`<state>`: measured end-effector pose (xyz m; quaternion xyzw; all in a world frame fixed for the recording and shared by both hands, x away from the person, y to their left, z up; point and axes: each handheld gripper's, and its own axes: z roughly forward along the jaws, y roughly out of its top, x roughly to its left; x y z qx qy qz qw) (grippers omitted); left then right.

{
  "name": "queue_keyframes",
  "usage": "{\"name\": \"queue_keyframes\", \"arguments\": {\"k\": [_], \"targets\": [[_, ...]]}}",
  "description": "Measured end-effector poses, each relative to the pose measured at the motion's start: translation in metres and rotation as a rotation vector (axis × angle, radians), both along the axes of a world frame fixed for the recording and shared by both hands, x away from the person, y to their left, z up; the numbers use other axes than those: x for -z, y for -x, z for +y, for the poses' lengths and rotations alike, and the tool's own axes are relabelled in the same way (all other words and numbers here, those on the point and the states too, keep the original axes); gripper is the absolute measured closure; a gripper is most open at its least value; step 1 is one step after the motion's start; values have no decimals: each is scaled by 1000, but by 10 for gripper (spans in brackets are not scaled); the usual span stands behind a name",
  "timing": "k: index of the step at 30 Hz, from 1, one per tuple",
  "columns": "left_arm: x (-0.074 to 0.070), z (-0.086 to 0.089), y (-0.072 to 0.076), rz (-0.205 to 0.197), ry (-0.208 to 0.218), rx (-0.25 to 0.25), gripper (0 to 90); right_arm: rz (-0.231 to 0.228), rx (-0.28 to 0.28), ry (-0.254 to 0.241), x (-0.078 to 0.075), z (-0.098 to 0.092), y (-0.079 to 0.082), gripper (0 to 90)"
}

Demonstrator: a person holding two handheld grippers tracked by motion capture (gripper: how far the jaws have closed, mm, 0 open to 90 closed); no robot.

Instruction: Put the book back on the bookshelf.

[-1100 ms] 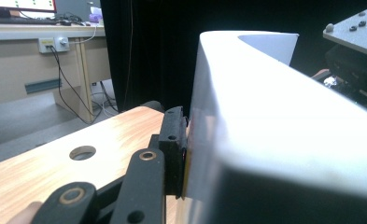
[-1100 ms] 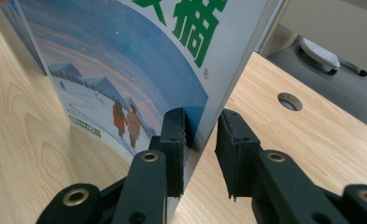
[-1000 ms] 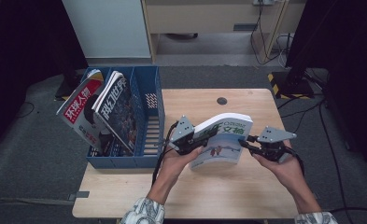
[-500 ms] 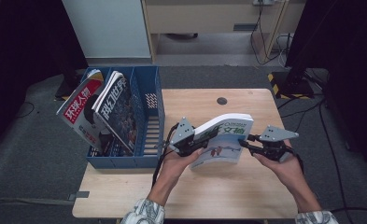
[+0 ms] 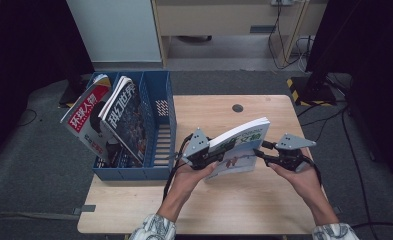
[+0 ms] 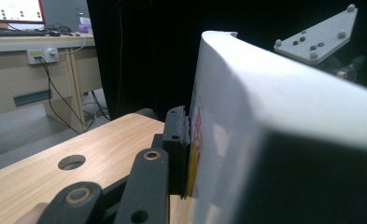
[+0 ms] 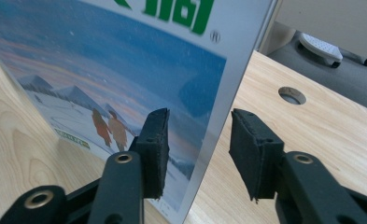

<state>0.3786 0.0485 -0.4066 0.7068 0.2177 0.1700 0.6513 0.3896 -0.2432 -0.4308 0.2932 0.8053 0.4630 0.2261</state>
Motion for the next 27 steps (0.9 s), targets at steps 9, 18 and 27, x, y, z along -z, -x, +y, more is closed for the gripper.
{"name": "queue_keyframes", "arguments": {"k": [9,18,27], "targets": [[1,0,1,1,9,8,711,11,16,15,18,0,-5,518],[2,-1,3,4,14,20,707,31,-21,42,32,7,-10,565],[3,1,2,32,50,24,687,21,-16,53,33,6,-7,630]]}}
